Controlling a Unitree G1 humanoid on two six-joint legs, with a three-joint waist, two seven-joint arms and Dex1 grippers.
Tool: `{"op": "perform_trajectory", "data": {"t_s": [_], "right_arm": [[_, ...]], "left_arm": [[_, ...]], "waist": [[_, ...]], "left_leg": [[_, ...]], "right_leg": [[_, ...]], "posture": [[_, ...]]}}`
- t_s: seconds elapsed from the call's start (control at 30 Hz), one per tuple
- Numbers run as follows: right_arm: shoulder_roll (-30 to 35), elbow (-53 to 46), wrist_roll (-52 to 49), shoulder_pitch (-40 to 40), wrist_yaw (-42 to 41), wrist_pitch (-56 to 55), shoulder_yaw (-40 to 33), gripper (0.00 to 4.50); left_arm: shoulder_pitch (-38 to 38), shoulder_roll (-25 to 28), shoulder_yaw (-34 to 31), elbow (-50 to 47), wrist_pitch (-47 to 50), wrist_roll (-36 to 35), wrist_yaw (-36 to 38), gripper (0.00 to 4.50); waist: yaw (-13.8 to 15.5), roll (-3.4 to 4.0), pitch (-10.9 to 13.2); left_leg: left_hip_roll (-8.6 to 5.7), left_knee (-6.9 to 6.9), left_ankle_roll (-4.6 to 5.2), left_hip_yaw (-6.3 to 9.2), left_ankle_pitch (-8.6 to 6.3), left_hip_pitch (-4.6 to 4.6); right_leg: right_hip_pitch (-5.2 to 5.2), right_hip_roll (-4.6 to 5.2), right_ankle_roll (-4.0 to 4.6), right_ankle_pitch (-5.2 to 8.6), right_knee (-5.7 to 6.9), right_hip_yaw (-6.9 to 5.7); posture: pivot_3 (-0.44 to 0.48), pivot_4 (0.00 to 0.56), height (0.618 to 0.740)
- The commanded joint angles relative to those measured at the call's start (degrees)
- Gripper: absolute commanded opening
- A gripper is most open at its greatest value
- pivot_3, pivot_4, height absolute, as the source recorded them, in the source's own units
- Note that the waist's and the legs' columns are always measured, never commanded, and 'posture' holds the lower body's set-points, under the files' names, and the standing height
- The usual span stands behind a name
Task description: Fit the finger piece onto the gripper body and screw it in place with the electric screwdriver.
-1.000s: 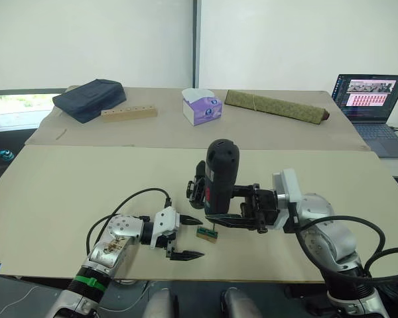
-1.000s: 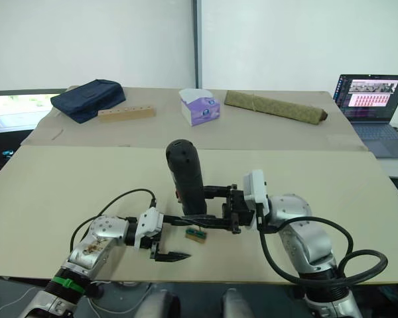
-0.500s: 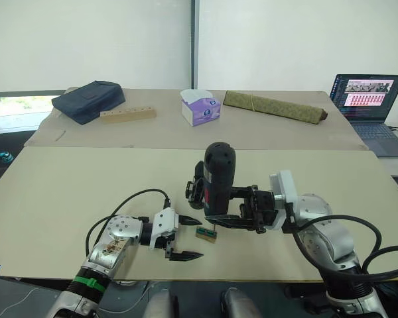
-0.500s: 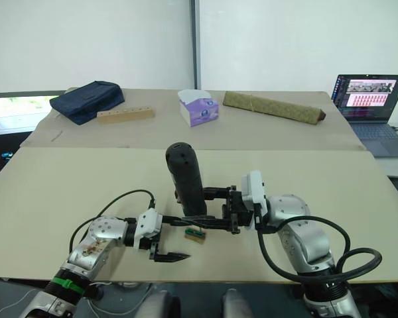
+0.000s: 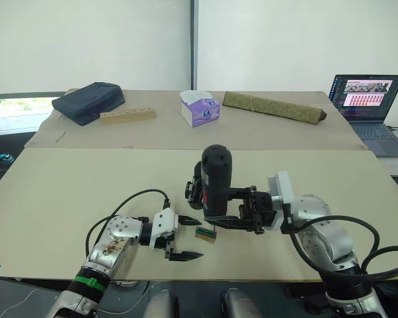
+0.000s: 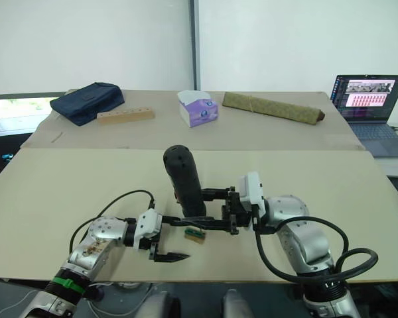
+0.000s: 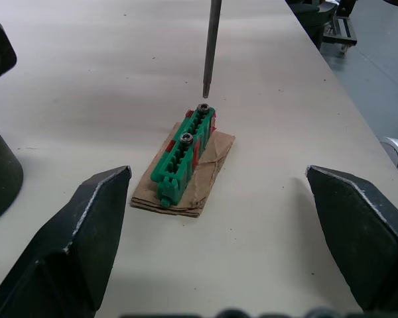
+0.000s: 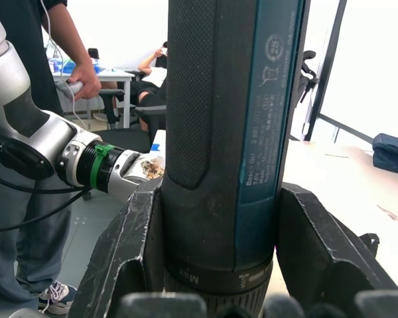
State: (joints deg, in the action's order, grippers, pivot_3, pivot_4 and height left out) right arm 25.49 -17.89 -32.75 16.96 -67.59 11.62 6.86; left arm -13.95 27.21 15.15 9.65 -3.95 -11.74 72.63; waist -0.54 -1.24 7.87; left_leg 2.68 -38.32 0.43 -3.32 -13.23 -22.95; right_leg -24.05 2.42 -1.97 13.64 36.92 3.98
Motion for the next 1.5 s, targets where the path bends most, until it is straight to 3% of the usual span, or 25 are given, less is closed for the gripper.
{"op": "perform_trajectory", "data": {"t_s": [0.03, 1.5], "right_arm": [[-0.4, -1.2, -0.9, 0.5, -0.3, -2.0, -0.7, 1.91], [-0.7, 0.1, -0.1, -0.5, -1.0, -3.9, 0.5, 1.91]], "left_arm": [[1.7, 0.3, 1.3, 4.0, 0.9, 1.7, -0.7, 4.5], [2.7, 1.1, 1.1, 0.3, 4.3, 1.2, -1.0, 4.5]], "waist": [[0.0, 0.0, 0.0], [-0.2, 0.0, 0.0]], "left_leg": [[0.0, 0.0, 0.0, 0.0, 0.0, 0.0], [0.03, 0.05, 0.0, -0.01, 0.0, -0.02]], "right_leg": [[0.0, 0.0, 0.0, 0.0, 0.0, 0.0], [-0.06, -0.02, 0.02, 0.02, -0.01, 0.0]], "posture": [[0.0, 0.15, 0.74], [0.0, 0.15, 0.74]]}}
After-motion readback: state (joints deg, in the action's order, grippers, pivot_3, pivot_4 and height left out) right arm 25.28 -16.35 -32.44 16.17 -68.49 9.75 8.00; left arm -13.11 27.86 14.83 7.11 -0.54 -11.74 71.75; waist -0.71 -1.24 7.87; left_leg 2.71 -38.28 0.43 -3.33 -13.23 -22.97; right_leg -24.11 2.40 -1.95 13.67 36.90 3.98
